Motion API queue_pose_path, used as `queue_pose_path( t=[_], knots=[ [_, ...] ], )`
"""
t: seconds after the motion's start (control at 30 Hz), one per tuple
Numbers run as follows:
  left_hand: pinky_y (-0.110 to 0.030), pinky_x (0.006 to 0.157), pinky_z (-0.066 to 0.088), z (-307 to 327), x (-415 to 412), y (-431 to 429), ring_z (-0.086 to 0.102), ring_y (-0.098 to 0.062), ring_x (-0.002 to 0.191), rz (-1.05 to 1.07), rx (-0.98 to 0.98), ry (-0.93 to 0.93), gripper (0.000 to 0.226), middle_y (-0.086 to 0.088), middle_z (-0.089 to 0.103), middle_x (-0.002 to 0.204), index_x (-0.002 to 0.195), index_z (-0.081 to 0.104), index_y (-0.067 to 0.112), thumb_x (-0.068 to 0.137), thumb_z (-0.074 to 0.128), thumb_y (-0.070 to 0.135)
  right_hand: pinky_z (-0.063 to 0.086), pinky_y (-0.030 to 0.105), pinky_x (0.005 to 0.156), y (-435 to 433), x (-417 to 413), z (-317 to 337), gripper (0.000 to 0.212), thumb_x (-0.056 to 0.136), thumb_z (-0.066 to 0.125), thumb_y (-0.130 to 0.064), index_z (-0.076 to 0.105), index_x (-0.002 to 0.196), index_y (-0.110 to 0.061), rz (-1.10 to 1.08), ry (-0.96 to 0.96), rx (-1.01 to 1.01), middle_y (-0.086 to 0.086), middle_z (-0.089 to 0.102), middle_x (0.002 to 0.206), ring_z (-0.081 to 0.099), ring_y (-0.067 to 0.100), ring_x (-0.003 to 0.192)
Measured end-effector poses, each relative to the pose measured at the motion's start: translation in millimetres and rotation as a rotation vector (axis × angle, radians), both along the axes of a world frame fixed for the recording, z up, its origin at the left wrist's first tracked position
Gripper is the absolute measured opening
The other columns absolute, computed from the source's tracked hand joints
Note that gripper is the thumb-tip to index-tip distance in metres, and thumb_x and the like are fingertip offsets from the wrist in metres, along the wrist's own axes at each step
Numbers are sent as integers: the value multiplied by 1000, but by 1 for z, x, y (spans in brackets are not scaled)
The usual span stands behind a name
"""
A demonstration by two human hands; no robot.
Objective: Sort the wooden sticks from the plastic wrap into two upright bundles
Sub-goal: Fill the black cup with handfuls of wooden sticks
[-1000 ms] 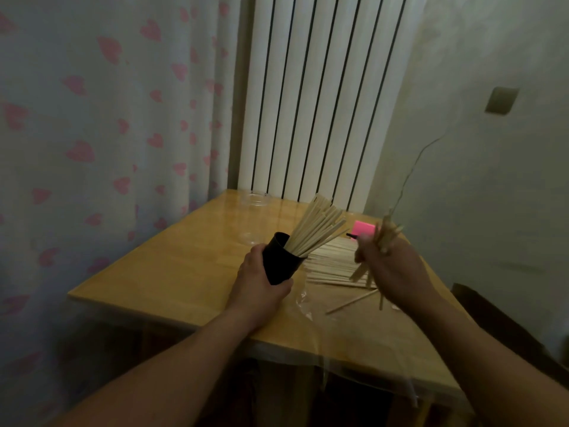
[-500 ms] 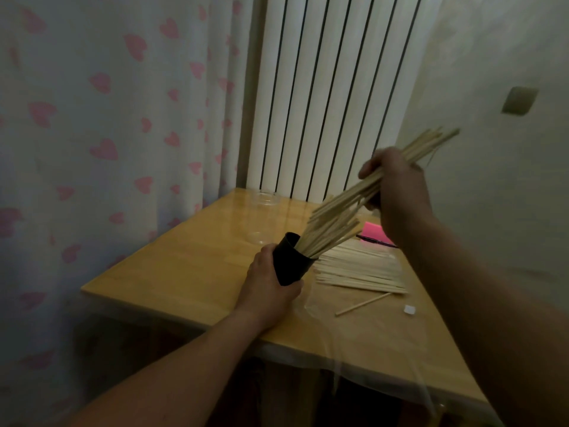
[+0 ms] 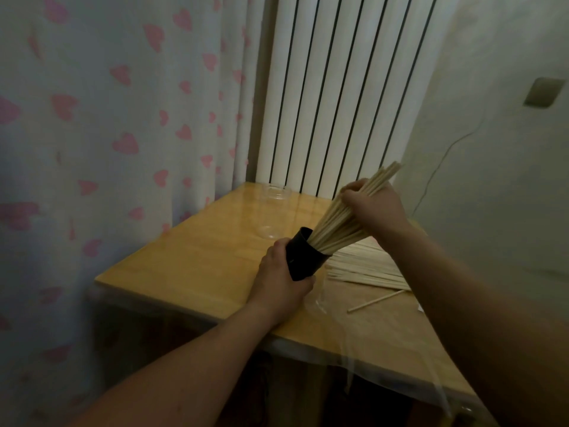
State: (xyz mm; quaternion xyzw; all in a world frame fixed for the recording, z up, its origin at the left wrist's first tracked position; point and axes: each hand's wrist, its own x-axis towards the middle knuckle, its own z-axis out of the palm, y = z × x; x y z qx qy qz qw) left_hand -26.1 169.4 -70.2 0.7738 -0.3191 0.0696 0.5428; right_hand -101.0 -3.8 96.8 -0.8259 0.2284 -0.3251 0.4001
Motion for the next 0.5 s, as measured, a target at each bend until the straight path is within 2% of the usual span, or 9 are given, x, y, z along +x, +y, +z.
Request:
queue_pose_path(
  t=[0.07,0.13,0.2,0.27,0.37,0.5],
  knots=[
    [-41,102,53,0,0,0,51,-12,122,-1,3,1,80,13,49,132,143,38,37,78,84,41,66,47,81,9,-4,-1,38,68,83,-47,74,103,-35,20,-13,28,0,76,99,78,20,88],
    [-41,102,53,1,0,0,51,-13,122,1,7,3,80,13,49,133,143,38,36,78,84,41,66,44,81,18,-5,0,53,76,90,-39,66,121,-28,22,-21,79,2,74,105,77,20,89],
    [-41,102,53,0,0,1,51,-13,122,0,11,3,80,13,49,133,144,37,37,78,84,41,64,44,85,18,-6,1,68,78,91,-42,58,135,-22,22,-52,106,3,70,111,73,20,96],
    [-43,102,53,0,0,1,51,-15,123,0,13,7,82,11,49,134,145,36,36,78,83,41,61,43,87,16,-6,2,71,82,88,-42,54,140,-20,27,-118,148,3,66,116,69,20,101],
    [-44,103,52,-1,0,1,51,-15,123,11,15,8,84,11,49,134,146,36,35,77,83,43,62,47,86,20,-9,3,53,92,78,-44,58,138,-25,45,-191,160,0,65,115,68,21,101],
    [-44,100,54,0,0,1,52,-14,120,12,7,18,81,11,49,130,142,38,36,75,83,42,62,53,89,25,-10,2,28,105,53,-50,60,124,-31,-37,-308,100,-2,66,116,70,21,99]
  ],
)
